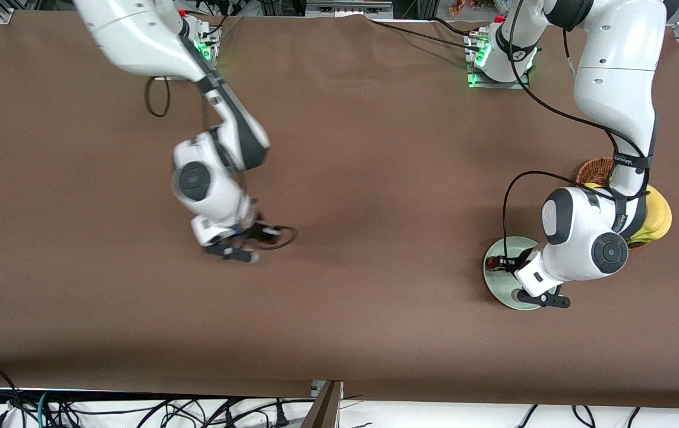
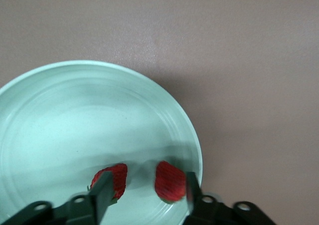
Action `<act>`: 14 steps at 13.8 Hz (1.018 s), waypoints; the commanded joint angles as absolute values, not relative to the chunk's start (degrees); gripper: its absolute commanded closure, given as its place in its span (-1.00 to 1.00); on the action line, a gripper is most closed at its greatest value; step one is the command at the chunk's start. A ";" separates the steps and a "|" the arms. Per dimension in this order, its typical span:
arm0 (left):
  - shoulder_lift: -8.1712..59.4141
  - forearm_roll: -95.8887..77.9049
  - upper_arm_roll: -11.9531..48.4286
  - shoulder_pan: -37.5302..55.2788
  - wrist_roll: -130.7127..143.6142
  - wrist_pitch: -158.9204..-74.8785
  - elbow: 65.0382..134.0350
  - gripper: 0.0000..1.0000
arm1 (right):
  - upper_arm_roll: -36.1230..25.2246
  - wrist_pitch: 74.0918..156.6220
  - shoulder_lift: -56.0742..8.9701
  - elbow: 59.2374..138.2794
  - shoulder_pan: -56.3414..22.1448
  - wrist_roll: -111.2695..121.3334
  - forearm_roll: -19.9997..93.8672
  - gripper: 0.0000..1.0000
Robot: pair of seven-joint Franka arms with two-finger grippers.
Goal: Collect all strawberries into plate
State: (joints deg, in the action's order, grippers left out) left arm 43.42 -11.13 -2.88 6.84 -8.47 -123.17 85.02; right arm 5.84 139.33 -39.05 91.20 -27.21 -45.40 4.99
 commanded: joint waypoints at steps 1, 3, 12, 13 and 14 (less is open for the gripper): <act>42.63 -10.72 -2.73 7.47 -6.25 -122.87 84.46 -1.00 | 5.27 141.93 -46.13 82.02 -33.38 -57.19 4.22 0.40; 42.63 -10.37 -2.55 7.65 -4.66 -121.91 82.01 -1.00 | 5.36 147.36 -47.98 81.30 -36.55 -60.11 4.39 0.40; 41.40 -12.48 -2.20 9.31 0.44 -118.92 81.56 -1.00 | 4.93 156.98 -52.65 78.85 -41.75 -60.82 3.87 -1.00; 41.40 -12.57 -2.20 10.19 1.83 -118.92 81.56 -1.00 | 4.66 154.71 -52.04 77.97 -41.05 -60.04 3.78 -1.00; 41.40 -12.57 -2.11 10.54 3.67 -118.92 81.65 -1.00 | 3.88 150.86 -51.34 76.65 -39.83 -57.07 3.78 -1.00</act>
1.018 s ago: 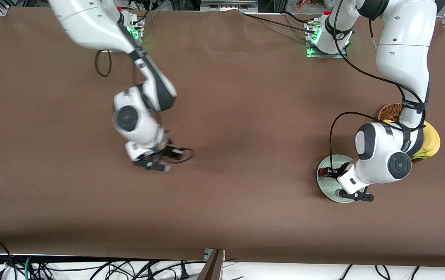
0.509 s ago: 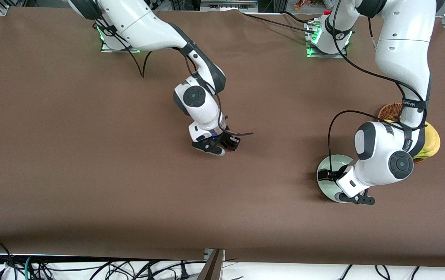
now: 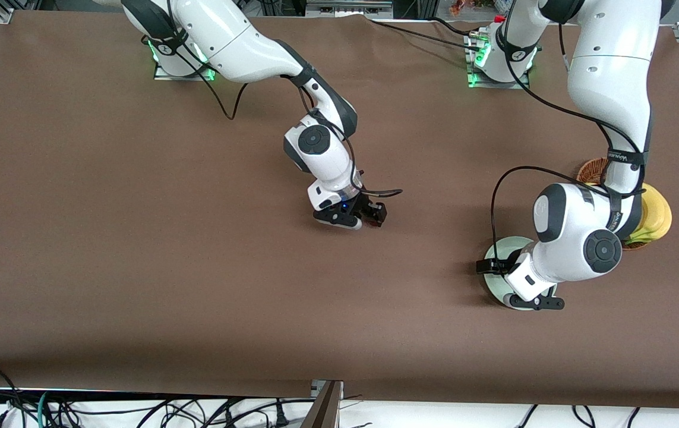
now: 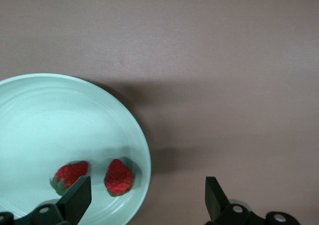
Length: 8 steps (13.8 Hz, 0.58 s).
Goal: Collect all strawberries into plate
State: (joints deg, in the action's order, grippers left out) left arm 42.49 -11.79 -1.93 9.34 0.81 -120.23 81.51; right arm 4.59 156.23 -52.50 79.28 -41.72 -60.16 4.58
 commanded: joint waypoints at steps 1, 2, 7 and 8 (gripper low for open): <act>41.40 -12.57 -0.80 10.98 5.26 -118.92 81.56 -1.00 | 3.87 146.64 -50.37 75.60 -37.90 -51.47 3.87 -1.00; 41.40 -12.57 0.78 11.33 8.41 -118.92 81.48 -1.00 | 3.87 143.03 -49.32 75.41 -35.79 -45.76 3.95 -1.00; 42.19 -12.04 2.46 21.95 28.87 -119.44 82.08 -1.00 | 3.87 121.16 -40.45 75.41 -22.70 -18.06 4.04 -1.00; 42.19 -12.04 2.46 23.80 33.70 -119.44 82.44 -1.00 | 3.87 117.37 -38.60 75.41 -20.15 -14.54 3.78 -1.00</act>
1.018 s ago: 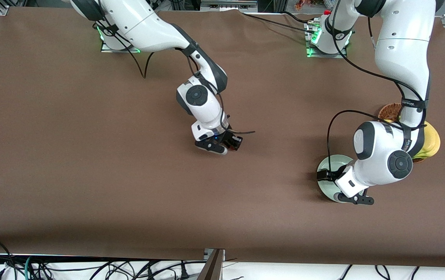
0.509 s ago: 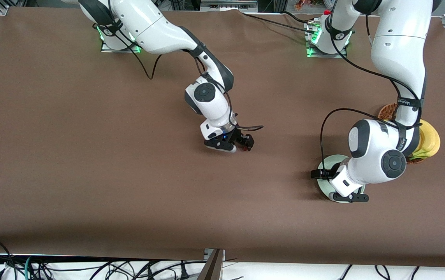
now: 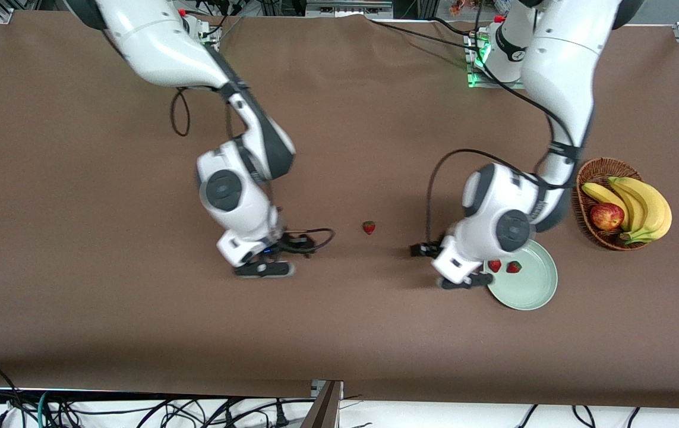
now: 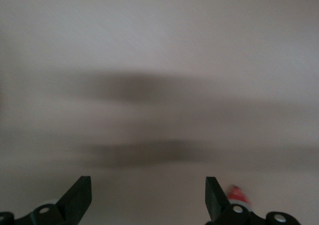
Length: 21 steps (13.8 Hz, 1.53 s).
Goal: Collect all strawberries into plate
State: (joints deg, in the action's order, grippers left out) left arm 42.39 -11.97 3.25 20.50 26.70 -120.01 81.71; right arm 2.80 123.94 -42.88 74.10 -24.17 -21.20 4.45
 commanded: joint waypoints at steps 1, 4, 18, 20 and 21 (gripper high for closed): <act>42.19 -12.22 2.46 25.56 37.49 -119.53 82.44 -1.00 | 3.52 113.33 -36.58 75.41 -17.60 -11.37 3.69 -1.00; 44.90 -12.39 2.46 30.39 43.57 -124.61 82.53 -1.00 | 0.36 101.90 -31.31 75.32 -12.31 -2.92 3.69 -1.00; 45.53 -11.25 1.49 32.87 46.67 -130.17 86.84 0.00 | -0.70 87.19 -6.86 82.62 0.17 -2.02 -1.84 -1.00; 45.61 -11.25 1.49 32.87 46.67 -129.99 86.92 0.05 | -0.70 85.09 -6.16 82.88 0.79 2.09 -2.02 -1.00; 45.62 -11.25 1.49 32.87 46.76 -129.99 87.01 0.06 | -0.70 84.47 -6.24 82.79 0.79 2.28 -2.02 -1.00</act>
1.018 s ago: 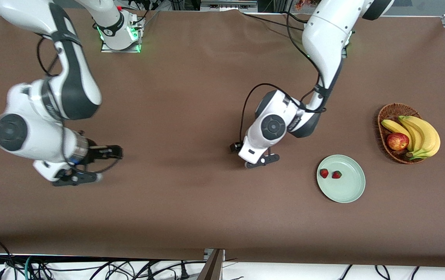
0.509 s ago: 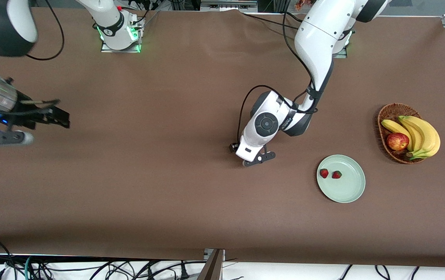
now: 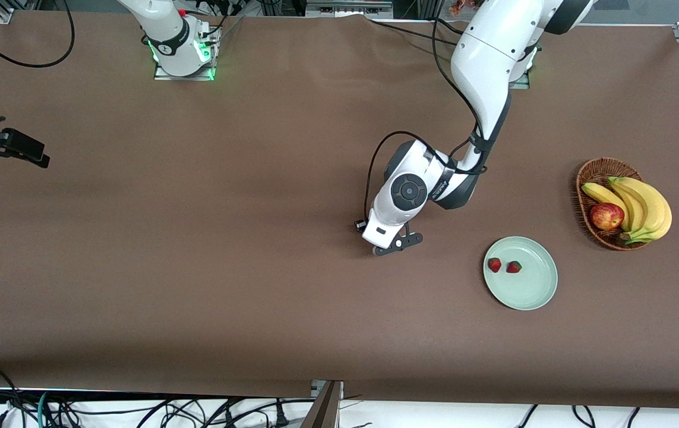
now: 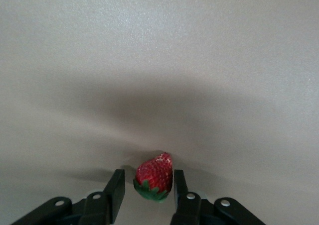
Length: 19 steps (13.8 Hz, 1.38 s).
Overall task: Collect all strawberries into plate
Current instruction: 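Lower the strawberry onto the plate and open the left gripper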
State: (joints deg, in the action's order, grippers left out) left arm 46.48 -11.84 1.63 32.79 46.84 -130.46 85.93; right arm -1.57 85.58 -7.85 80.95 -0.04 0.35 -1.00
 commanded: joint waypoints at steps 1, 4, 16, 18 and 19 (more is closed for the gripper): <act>45.62 -11.25 1.49 32.96 46.84 -129.99 87.01 0.11 | -0.70 84.46 -6.41 82.79 0.79 2.29 -2.02 -1.00; 45.44 -11.25 1.41 32.78 46.85 -129.64 86.75 0.97 | -0.79 84.38 -8.00 82.09 0.35 2.72 -2.11 -1.00; 41.66 -2.64 -7.21 21.39 17.20 -110.22 76.99 1.00 | -0.70 85.08 -8.35 81.65 0.35 2.55 -1.85 -1.00; 40.61 -2.64 -7.12 16.19 7.43 -109.86 77.43 1.00 | -0.70 85.17 -8.35 81.74 0.18 2.55 -1.85 -1.00; 40.69 -2.64 -7.21 14.52 3.55 -109.95 77.61 1.00 | -0.70 85.17 -8.35 81.74 0.18 2.55 -1.93 -1.00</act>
State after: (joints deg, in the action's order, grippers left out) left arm 41.69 -3.45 -8.19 17.65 10.94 -111.29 77.32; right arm -1.19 84.96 -8.52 81.82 -0.07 1.86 -1.01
